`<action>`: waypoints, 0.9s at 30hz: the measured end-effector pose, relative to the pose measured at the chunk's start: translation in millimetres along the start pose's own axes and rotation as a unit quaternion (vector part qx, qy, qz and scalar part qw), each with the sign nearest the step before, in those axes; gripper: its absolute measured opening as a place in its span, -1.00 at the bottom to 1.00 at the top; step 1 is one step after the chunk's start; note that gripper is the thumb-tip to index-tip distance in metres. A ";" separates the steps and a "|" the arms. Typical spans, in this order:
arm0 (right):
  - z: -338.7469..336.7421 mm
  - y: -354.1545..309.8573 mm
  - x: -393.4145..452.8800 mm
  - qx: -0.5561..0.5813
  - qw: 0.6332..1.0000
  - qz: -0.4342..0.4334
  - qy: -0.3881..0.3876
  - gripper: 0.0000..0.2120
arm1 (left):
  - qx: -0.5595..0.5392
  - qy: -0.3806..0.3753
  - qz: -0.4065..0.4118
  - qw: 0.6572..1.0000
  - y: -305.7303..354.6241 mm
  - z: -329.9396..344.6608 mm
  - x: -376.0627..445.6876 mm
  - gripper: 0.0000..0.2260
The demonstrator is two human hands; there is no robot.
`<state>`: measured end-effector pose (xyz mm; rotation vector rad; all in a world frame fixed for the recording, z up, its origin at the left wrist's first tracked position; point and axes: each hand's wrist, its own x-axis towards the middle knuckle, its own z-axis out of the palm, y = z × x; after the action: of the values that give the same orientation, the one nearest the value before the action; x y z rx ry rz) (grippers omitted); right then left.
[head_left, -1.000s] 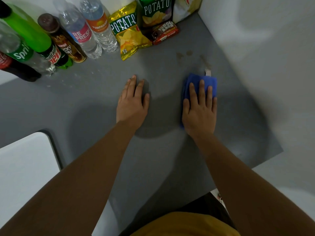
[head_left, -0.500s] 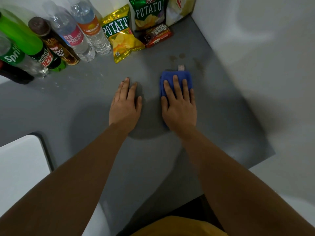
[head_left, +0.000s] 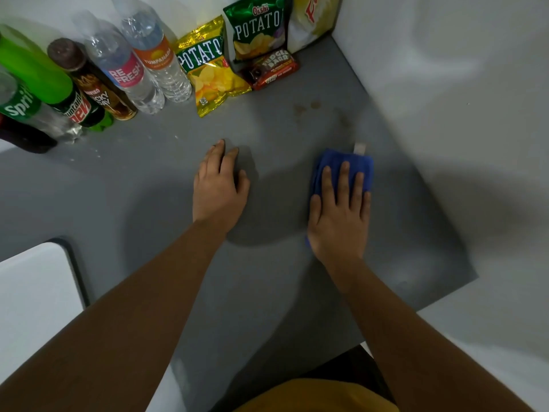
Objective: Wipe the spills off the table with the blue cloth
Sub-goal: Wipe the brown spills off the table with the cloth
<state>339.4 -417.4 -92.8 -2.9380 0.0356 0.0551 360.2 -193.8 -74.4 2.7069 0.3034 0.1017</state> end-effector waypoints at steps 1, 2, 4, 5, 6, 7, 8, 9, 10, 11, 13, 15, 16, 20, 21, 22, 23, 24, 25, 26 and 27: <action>2.6 -6.6 -6.6 -0.006 1.000 -0.013 -0.004 -0.44 | -0.005 -0.002 0.008 1.000 2.1 1.2 3.0 -0.55; 5.2 -13.8 -10.4 -0.010 0.999 -0.031 -0.010 -0.43 | -0.008 -0.009 0.018 1.000 4.8 2.8 6.8 -0.53; 9.3 -27.9 -6.8 -0.009 0.997 -0.076 -0.026 -0.43 | 0.000 -0.032 0.041 0.999 10.6 6.7 14.7 -0.49; 10.6 -34.3 0.1 -0.006 0.994 -0.100 -0.033 -0.44 | 0.009 -0.046 0.047 0.998 13.1 9.2 17.8 -0.47; 11.4 -39.9 9.5 0.001 0.992 -0.121 -0.037 -0.45 | 0.019 -0.059 0.050 0.997 14.7 11.5 20.2 -0.46; 11.6 -45.0 20.9 0.010 0.989 -0.140 -0.038 -0.46 | 0.030 -0.070 0.049 0.996 15.2 13.4 21.6 -0.45; 11.3 -49.7 33.4 0.018 0.987 -0.157 -0.036 -0.46 | 0.040 -0.077 0.048 0.995 14.7 14.5 21.9 -0.45; 10.5 -53.9 46.5 0.021 0.985 -0.169 -0.034 -0.46 | 0.047 -0.080 0.047 0.995 14.0 15.2 21.4 -0.45; 9.7 -57.9 59.8 0.020 0.983 -0.177 -0.035 -0.46 | 0.051 -0.080 0.047 0.994 13.4 15.1 20.8 -0.45; 8.7 -61.4 73.1 0.016 0.983 -0.179 -0.037 -0.46 | 0.052 -0.078 0.048 0.994 13.1 14.7 20.5 -0.46; 6.1 -65.8 97.4 0.010 0.984 -0.171 -0.039 -0.46 | 0.056 -0.076 0.048 0.994 13.2 13.6 20.8 -0.46; 2.7 -65.1 116.4 0.017 0.987 -0.155 -0.038 -0.45 | 0.060 -0.072 0.046 0.994 13.6 12.9 20.7 -0.46; 1.0 -62.9 123.6 0.023 0.989 -0.144 -0.037 -0.45 | 0.063 -0.070 0.045 0.995 13.7 12.7 20.6 -0.46; -3.0 -45.9 137.3 0.037 0.996 -0.071 -0.028 -0.44 | 0.069 -0.069 0.048 0.994 11.9 13.6 20.4 -0.45; -3.4 -41.1 137.0 0.040 0.998 -0.051 -0.026 -0.44 | 0.069 -0.069 0.049 0.994 11.4 14.2 20.6 -0.45; -3.6 -36.5 135.1 0.043 0.998 -0.031 -0.025 -0.44 | 0.070 -0.070 0.050 0.994 11.0 14.7 20.8 -0.45; -3.6 -32.1 131.4 0.046 0.999 -0.013 -0.023 -0.44 | 0.070 -0.070 0.051 0.994 11.0 15.4 20.8 -0.45; -3.5 -28.0 126.2 0.045 0.999 0.002 -0.020 -0.44 | 0.071 -0.068 0.051 0.994 11.0 16.1 20.7 -0.46; -3.1 -24.5 119.2 0.044 0.999 0.015 -0.016 -0.44 | 0.071 -0.066 0.052 0.994 11.0 16.8 20.6 -0.46; -2.5 -21.9 110.9 0.042 0.999 0.027 -0.013 -0.44 | 0.071 -0.065 0.052 0.994 11.0 17.4 20.4 -0.46; -1.7 -20.6 101.2 0.040 0.998 0.037 -0.008 -0.44 | 0.072 -0.063 0.054 0.994 10.8 18.1 20.1 -0.46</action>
<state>441.2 -399.6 -91.0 -2.8556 0.1404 0.0868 384.0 -206.0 -85.9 2.8570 0.1320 -0.0635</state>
